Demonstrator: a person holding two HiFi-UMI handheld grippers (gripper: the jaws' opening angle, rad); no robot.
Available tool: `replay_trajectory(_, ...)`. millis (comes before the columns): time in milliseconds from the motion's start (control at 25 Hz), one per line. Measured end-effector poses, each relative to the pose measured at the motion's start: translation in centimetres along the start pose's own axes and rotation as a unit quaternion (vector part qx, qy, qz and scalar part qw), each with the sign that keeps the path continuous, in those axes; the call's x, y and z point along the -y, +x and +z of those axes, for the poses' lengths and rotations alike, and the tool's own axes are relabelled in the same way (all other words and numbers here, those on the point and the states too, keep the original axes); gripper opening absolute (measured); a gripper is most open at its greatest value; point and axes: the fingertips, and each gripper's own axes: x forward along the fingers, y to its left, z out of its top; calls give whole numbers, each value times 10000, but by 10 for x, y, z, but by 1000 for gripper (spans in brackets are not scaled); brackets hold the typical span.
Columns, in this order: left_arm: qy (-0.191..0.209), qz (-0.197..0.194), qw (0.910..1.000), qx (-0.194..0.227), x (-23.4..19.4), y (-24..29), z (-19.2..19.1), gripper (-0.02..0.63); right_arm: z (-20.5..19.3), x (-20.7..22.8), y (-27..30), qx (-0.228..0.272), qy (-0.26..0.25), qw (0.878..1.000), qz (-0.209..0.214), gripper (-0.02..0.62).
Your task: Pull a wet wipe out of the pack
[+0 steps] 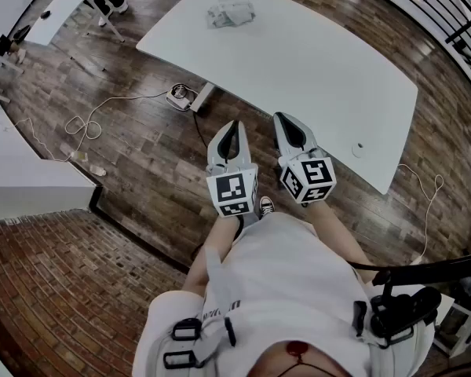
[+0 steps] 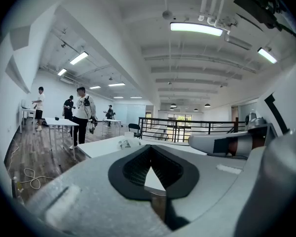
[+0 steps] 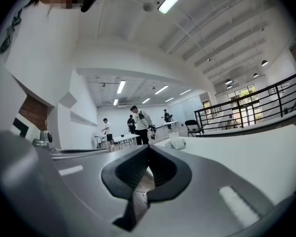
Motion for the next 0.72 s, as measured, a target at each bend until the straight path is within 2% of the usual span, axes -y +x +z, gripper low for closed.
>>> replay_trajectory(240, -527, 98, 9986, -34, -28, -14, -4, 3, -4, -17, 11, -128, -163, 9998, -39, 5)
replay_trajectory(440, -593, 172, 9980, -99, -48, -20, -14, 3, -9, -29, 18, -130, -201, 9997, -72, 5)
replay_trajectory(720, -622, 107, 9977, -257, -55, 3, -25, 3, -9, -13, 45, -183, -247, 9994, -143, 5)
